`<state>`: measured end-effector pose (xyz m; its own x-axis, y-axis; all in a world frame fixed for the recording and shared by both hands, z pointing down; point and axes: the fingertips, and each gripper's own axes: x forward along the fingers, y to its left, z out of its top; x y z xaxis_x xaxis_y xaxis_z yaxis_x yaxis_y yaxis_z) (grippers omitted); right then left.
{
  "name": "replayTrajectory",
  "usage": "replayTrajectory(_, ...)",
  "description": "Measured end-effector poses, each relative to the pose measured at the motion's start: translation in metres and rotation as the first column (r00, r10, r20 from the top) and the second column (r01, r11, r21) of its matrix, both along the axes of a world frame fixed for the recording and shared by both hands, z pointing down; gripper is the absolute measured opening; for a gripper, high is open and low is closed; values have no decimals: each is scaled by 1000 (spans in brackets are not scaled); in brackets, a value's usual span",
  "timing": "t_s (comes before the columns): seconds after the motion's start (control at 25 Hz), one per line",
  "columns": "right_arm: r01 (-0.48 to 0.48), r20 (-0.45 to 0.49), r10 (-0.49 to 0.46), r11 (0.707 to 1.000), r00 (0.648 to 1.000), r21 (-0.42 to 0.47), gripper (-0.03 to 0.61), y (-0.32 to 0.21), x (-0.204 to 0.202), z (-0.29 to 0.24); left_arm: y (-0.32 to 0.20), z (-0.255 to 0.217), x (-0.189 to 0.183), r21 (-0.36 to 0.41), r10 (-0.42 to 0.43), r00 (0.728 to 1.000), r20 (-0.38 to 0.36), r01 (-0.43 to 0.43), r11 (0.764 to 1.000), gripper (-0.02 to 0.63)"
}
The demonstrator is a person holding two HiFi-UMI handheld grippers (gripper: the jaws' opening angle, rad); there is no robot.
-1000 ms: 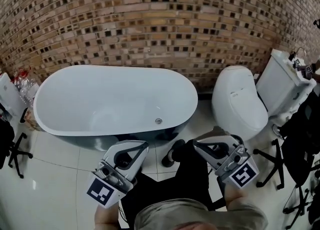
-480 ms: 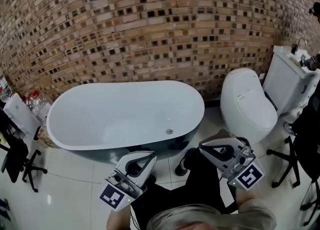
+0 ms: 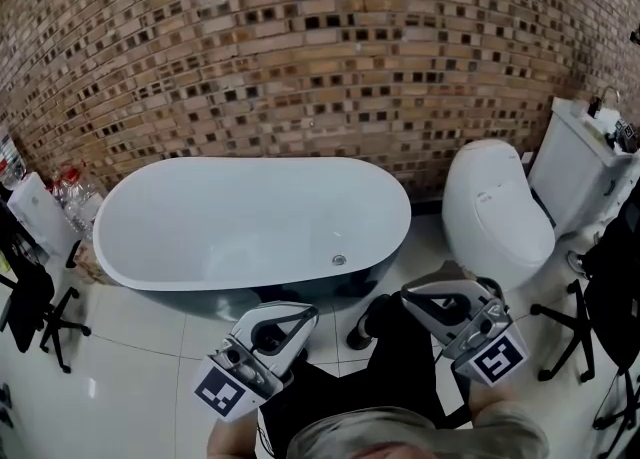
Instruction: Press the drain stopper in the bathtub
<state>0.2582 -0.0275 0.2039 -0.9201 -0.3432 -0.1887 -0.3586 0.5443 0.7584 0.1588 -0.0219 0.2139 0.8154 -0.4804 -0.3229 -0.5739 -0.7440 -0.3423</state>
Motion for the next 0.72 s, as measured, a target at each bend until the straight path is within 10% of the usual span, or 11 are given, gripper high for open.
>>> replayTrajectory(0.72, 2, -57, -2, 1000, 998, 5, 0, 3, -10, 12, 5, -2, -1, 20, -15, 1000, 10, 14, 1000, 0)
